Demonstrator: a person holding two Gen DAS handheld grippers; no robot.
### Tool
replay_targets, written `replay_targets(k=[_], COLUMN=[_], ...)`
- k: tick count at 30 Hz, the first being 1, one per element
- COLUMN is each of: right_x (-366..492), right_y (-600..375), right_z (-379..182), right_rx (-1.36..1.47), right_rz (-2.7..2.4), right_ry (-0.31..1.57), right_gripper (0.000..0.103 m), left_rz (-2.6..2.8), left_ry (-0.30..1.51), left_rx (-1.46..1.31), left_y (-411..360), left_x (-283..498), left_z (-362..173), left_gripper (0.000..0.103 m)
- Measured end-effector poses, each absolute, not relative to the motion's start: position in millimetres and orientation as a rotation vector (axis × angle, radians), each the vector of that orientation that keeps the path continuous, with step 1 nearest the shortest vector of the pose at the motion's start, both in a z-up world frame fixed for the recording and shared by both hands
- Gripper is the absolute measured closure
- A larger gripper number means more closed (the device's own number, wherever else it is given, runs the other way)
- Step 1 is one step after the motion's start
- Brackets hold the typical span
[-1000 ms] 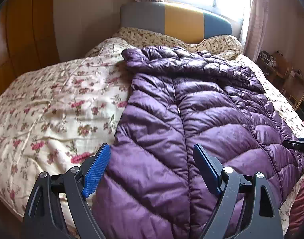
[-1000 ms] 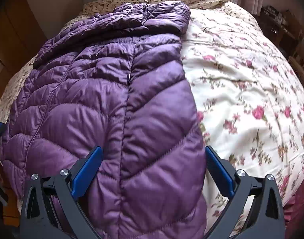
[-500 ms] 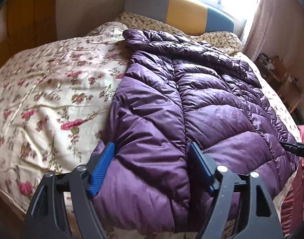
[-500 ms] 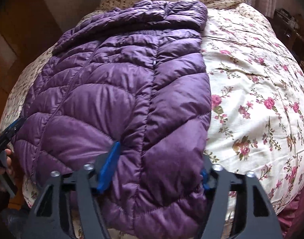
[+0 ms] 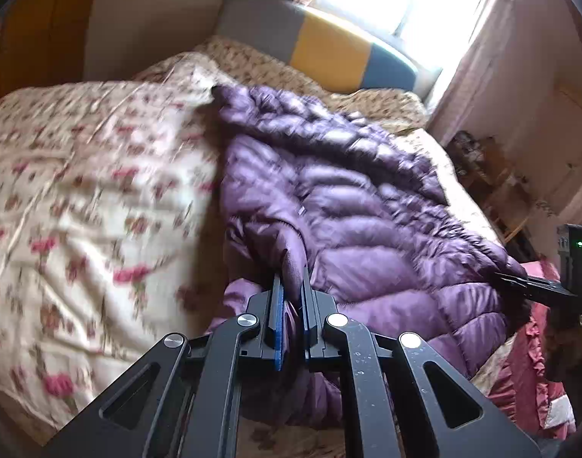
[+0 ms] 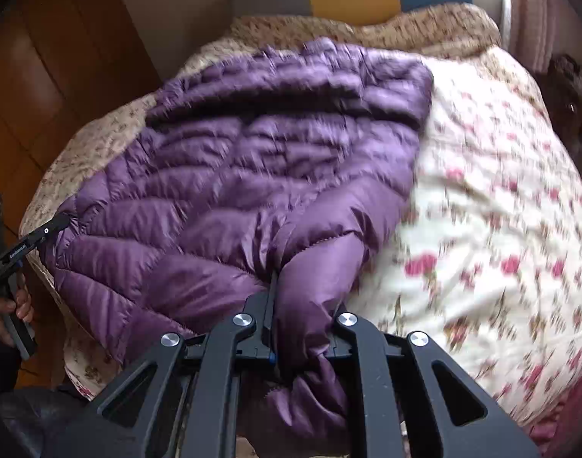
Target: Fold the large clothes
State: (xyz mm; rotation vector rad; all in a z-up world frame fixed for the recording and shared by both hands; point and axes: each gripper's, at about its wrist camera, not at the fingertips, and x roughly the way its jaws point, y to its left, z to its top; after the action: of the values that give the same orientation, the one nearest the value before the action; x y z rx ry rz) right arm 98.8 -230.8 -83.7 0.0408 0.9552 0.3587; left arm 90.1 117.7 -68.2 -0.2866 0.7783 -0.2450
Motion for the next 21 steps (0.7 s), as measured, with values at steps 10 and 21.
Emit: replay_targets(k=[10,21], right_x=[170,314], right_y=[-222,-235], right_z=[-34,-32], right_rx=[0.014,0.093], right_rz=[0.344,0.24], right_ry=[0.832,0.816], right_gripper=[0.092,0.092], left_rz=[-0.31,-0.253], left_ry=[0.698,0.699], left_rx=[-0.298,-0.283], left_y=[113,115], left_x=[170,312], left_z=[-20,-6], left_gripper=[0.097,0.099])
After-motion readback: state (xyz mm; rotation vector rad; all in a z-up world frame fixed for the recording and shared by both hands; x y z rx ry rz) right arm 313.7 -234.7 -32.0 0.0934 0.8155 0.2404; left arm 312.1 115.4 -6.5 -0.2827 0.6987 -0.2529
